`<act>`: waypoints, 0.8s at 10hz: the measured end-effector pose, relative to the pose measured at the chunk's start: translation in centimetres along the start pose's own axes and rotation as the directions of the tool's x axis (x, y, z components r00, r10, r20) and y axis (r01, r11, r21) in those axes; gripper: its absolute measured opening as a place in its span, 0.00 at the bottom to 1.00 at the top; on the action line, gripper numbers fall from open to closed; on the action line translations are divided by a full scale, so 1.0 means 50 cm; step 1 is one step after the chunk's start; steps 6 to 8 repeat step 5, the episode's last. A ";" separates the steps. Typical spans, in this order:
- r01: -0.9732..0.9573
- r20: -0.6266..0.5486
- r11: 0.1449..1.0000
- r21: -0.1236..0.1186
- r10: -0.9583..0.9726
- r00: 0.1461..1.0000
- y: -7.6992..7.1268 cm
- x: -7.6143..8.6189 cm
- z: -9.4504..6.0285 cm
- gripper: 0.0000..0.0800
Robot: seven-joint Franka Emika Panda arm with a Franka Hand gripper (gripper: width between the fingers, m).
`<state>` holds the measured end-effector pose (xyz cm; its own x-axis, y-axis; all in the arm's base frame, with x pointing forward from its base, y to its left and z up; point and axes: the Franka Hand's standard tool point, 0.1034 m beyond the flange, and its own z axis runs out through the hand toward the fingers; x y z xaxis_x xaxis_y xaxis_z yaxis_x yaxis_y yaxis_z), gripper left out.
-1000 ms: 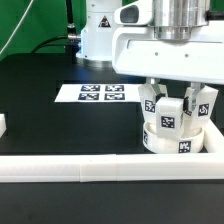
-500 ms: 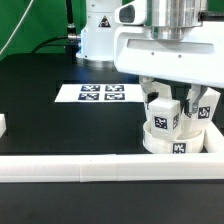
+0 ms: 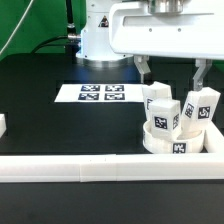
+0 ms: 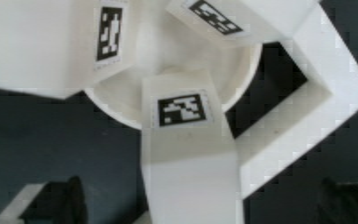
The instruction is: Assemble stool
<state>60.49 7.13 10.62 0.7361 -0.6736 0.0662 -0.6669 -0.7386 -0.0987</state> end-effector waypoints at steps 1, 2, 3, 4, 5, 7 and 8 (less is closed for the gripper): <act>0.000 0.000 1.000 0.000 0.000 1.000 0.000 0.000 0.000 0.81; 0.000 0.000 1.000 0.000 0.000 1.000 0.000 0.000 0.000 0.81; 0.000 0.000 1.000 0.000 0.000 1.000 0.000 0.000 0.001 0.81; 0.000 0.000 1.000 0.000 0.000 1.000 0.000 0.000 0.001 0.81; 0.000 0.000 1.000 -0.001 0.000 1.000 0.000 0.000 0.001 0.81; 0.000 0.000 1.000 -0.001 0.000 1.000 0.000 0.000 0.001 0.81; 0.000 0.000 1.000 -0.001 0.000 1.000 0.000 0.000 0.001 0.81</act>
Offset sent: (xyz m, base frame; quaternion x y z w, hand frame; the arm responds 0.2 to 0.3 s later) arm 0.0000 0.0000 0.0000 0.0000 0.0000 0.0000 1.0000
